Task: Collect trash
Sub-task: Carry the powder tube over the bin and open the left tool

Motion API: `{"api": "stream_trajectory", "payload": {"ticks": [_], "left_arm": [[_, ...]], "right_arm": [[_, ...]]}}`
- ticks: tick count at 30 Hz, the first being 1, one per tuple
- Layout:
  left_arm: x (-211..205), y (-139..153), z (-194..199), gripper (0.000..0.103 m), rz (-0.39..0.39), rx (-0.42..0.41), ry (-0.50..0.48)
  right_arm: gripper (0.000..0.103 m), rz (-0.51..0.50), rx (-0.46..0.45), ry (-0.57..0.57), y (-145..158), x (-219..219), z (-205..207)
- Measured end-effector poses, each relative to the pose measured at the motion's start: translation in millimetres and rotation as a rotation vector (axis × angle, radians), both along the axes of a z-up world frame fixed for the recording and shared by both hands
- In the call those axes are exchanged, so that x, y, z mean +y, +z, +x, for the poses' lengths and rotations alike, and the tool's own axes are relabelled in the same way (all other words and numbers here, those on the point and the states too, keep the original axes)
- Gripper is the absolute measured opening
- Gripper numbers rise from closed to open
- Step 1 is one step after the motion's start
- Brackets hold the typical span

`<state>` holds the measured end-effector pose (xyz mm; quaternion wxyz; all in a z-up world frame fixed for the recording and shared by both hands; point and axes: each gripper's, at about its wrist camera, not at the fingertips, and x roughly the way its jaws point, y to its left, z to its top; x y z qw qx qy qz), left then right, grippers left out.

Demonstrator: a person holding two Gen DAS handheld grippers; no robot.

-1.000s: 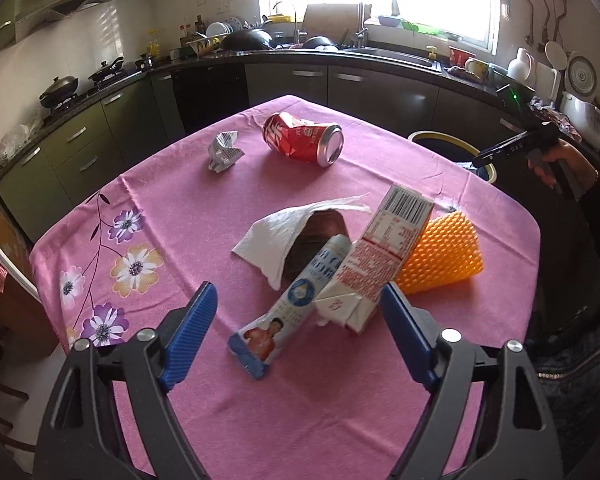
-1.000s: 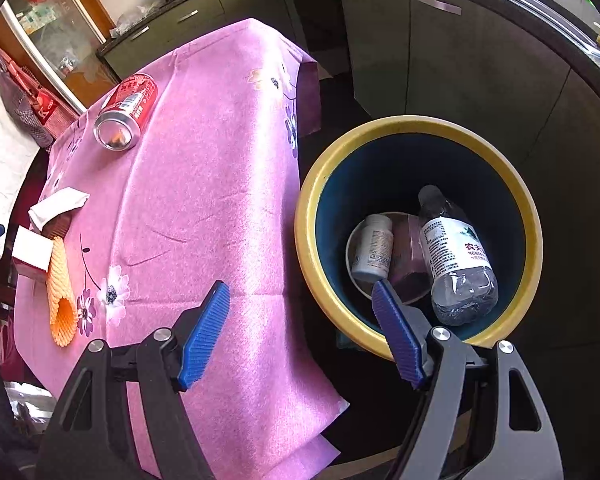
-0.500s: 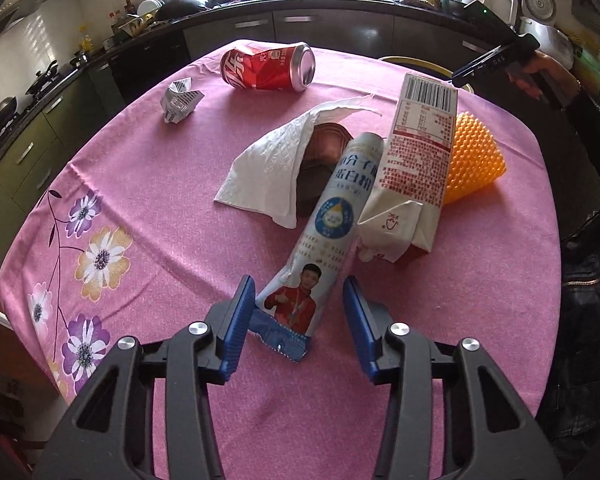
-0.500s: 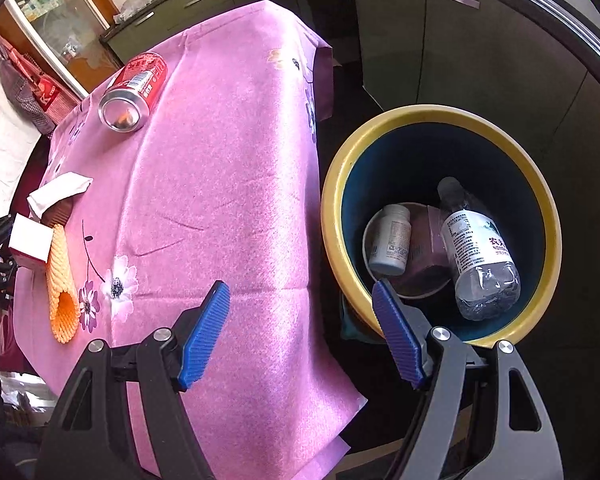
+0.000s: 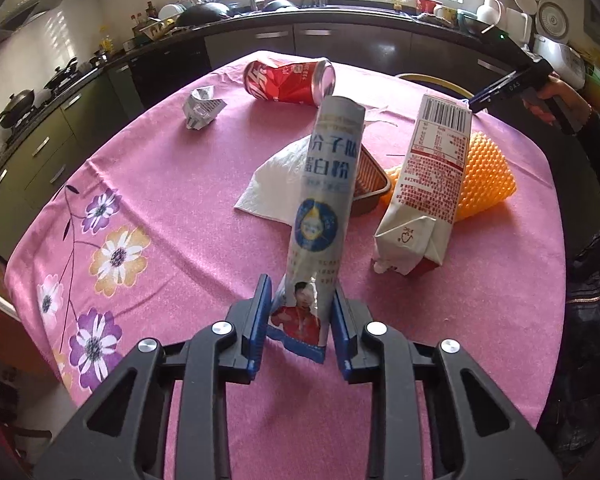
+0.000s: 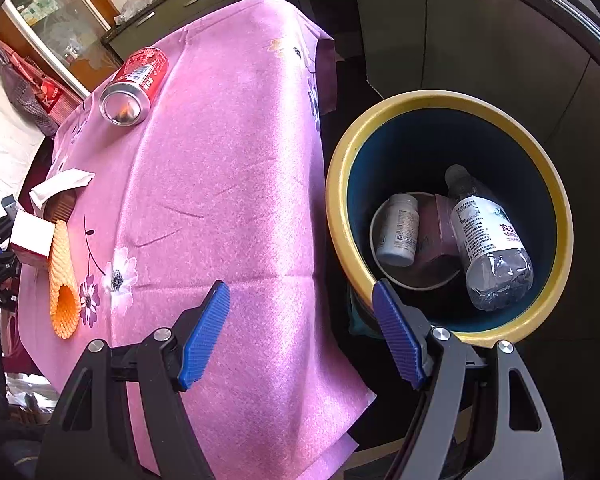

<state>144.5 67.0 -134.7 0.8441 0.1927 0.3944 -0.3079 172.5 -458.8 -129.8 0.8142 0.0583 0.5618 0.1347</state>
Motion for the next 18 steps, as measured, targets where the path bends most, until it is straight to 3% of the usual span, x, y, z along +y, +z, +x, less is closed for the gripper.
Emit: {"api": "stream_trajectory", "payload": {"ticks": [11,18], "left_arm": [[19,27,-51,0.027,-0.052,-0.085,0.181],[-18,65,-74,0.027,-0.066,-0.125,0.149]], "right_arm": [[0.073,0.023,-0.017,0.014,4,5,-3],[0.073,0.057,-0.057,-0.012,15,-4,-15]]}}
